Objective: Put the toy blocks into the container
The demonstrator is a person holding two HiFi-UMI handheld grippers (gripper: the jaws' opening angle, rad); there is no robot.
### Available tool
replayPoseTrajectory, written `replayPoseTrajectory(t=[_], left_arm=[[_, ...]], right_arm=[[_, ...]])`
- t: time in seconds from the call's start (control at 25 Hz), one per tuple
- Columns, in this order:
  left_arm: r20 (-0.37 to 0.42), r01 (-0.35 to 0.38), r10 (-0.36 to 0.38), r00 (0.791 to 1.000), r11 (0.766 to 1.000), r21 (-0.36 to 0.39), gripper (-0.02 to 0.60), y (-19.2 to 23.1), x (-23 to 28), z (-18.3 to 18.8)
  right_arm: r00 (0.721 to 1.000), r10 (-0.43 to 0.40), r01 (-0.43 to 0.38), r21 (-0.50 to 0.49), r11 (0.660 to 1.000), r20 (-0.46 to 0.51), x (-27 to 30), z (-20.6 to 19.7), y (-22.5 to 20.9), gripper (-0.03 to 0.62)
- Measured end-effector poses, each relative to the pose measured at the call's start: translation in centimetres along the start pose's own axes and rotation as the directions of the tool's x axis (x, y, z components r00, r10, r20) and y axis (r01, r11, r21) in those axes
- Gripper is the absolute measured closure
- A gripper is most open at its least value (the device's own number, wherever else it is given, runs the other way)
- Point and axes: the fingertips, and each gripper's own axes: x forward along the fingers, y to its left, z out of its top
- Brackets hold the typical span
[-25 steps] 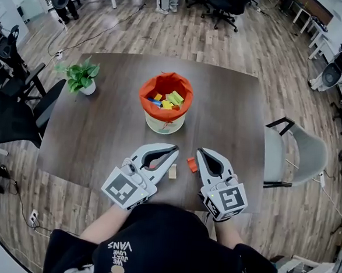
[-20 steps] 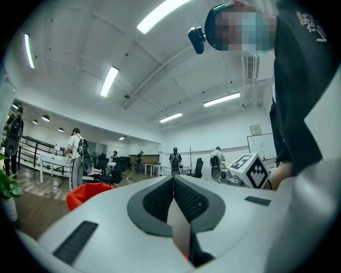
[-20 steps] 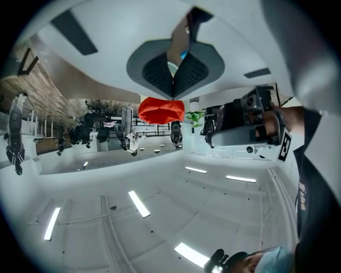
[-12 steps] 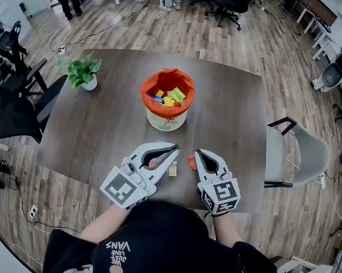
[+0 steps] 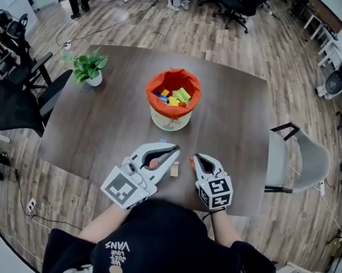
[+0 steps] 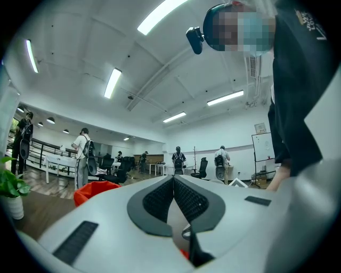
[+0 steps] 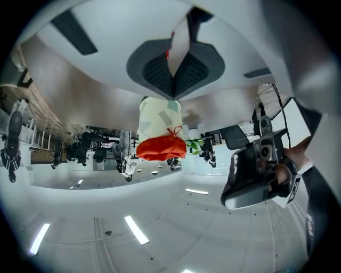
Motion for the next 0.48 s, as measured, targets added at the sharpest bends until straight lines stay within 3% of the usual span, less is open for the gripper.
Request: replayPoseTrajectory(t=[0.48], left_arm=[[-0.008, -0.011, 0.011, 1.0, 1.0, -0.014, 0.569, 0.2, 0.1, -0.3]], right_arm=[[0.989, 0.026, -0.017, 0.068, 0.998, -0.146, 1.4, -5.4, -0.6, 0.576]])
